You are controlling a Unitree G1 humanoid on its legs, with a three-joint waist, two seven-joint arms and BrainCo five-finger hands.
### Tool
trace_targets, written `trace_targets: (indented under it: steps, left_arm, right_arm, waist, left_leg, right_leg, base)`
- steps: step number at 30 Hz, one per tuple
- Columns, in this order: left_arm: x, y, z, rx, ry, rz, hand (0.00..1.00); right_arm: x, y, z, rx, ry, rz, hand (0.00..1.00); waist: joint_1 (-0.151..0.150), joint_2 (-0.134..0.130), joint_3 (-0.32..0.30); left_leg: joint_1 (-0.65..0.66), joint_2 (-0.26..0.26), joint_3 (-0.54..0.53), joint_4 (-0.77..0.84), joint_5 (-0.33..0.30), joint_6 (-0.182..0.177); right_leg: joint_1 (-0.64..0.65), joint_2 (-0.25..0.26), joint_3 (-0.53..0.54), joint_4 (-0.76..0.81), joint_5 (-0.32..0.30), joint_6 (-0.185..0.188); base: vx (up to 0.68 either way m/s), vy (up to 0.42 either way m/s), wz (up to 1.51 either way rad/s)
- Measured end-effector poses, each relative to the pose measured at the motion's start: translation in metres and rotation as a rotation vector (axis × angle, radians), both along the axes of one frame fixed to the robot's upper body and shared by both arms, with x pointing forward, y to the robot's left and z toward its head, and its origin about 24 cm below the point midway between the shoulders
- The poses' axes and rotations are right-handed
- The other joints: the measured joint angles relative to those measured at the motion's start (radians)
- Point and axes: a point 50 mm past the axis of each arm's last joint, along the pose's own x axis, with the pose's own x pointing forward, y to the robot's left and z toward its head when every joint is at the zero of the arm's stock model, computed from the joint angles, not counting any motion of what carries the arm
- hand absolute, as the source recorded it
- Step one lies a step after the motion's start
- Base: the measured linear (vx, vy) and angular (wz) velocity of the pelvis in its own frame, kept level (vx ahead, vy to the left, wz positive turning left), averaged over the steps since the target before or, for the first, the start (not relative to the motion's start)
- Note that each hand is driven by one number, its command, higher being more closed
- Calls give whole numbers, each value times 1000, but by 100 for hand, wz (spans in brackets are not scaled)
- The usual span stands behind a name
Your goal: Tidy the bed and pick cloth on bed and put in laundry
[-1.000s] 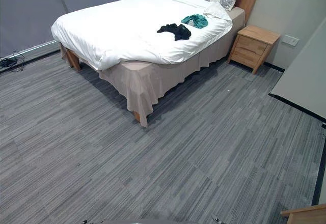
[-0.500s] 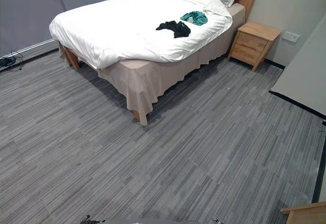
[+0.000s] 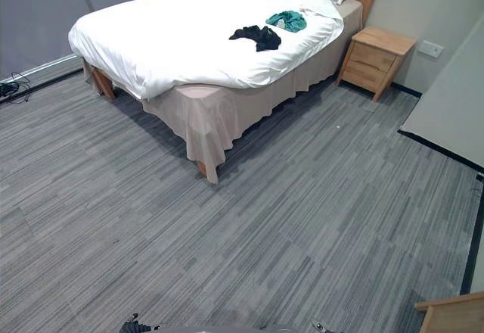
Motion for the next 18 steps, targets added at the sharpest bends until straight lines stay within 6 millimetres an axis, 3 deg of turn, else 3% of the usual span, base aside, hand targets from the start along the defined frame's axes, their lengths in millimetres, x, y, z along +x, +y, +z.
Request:
trace_targets:
  steps: [2, 3, 4, 6, 8, 10, 11, 12, 14, 15, 16, 17, 18]
  left_arm:
    - [3, 3, 1, 7, -5, -7, 0]
    - [3, 2, 1, 7, -1, -14, 0]
    - [2, 3, 0, 6, 7, -22, 0]
    - [3, 1, 0, 2, 10, -29, 0]
    - [6, 2, 0, 0, 3, -33, 0]
    - [22, -1, 2, -17, -28, -50, 0]
    - [32, -2, 4, -20, -49, -57, 0]
    - [43, -6, 5, -27, -73, -64, 0]
    - [49, -5, 7, -25, -87, -63, 0]
    - [48, -4, 7, -22, -82, -64, 0]
    - [49, -8, 6, -33, -84, -70, 0]
    - [51, -14, 6, -47, -91, -74, 0]
    - [51, -20, 5, -65, -92, -75, 0]
  right_arm:
    - [0, 0, 0, 0, -1, 1, 0]
    - [0, 0, 0, 2, 1, 2, 0]
    - [4, 1, 0, 8, -7, 5, 0]
    - [-1, 2, -1, 18, 14, 0, 0]
    - [-4, 4, -3, 34, 25, 1, 0]
    - [-6, 5, -3, 46, 29, 0, 0]
    - [-5, 5, -3, 46, 27, 0, 0]
    - [-1, 3, -2, 42, 14, 1, 0]
    - [2, 4, -2, 47, 4, -7, 0]
    - [3, 3, -2, 50, -2, -16, 0]
    - [6, 2, -1, 46, -10, -17, 0]
    - [8, 1, 0, 43, -26, -22, 0]
    - [14, -5, 2, 31, -46, -27, 0]
  waist:
    - [0, -11, 19]
    - [4, -18, 30]
    - [-4, -3, 39]
    - [-24, 4, 49]
    - [-30, 7, 50]
    - [-37, 9, 56]
    - [-43, 18, 62]
    - [-50, 30, 85]
    - [-67, 18, 101]
    - [-76, 22, 116]
    - [-80, 31, 119]
    - [-82, 46, 122]
    - [-85, 73, 129]
  left_leg:
    - [21, -11, 24, 13, -29, 10]
    - [28, -8, 34, 18, -47, 13]
    - [36, 6, 36, 40, -67, 13]
    - [67, 34, 24, 59, -94, 2]
    - [86, 67, 17, 71, -114, -13]
    - [101, 116, -3, 77, -130, -42]
    - [106, 141, -13, 70, -134, -60]
    - [129, 175, -19, 56, -141, -85]
    - [176, 193, -17, 34, -154, -105]
    - [224, 207, -8, 21, -162, -103]
    - [239, 224, -1, 30, -157, -101]
    - [224, 244, 11, 101, -122, -138]
    - [187, 285, 2, 234, -100, -163]
  right_leg:
    - [-44, -28, -15, 134, -62, 77]
    - [-105, -35, -48, 272, -55, 88]
    - [-178, -57, -104, 429, -41, 90]
    - [-242, -122, -216, 574, -68, 64]
    - [-283, -147, -266, 551, -87, 53]
    - [-322, -144, -281, 360, -59, 38]
    - [-340, -142, -287, 258, -16, 29]
    - [-358, -137, -289, 113, 76, 30]
    - [-378, -157, -288, -63, 197, 56]
    - [-393, -171, -293, -21, 298, 41]
    - [-414, -162, -295, 52, 304, 27]
    - [-469, -157, -292, 194, 243, -44]
    - [-480, -143, -292, 273, 159, -66]
  base:
    - [14, -34, -24]
    - [16, -18, -31]
    - [52, -13, -19]
    - [204, -19, 11]
    - [346, -73, 16]
    - [404, -172, 38]
    - [518, -291, 46]
    - [534, -319, 42]
    - [588, -384, 26]
    - [634, -389, 10]
    - [644, -415, -6]
    - [641, -466, -32]
    - [636, -497, -38]
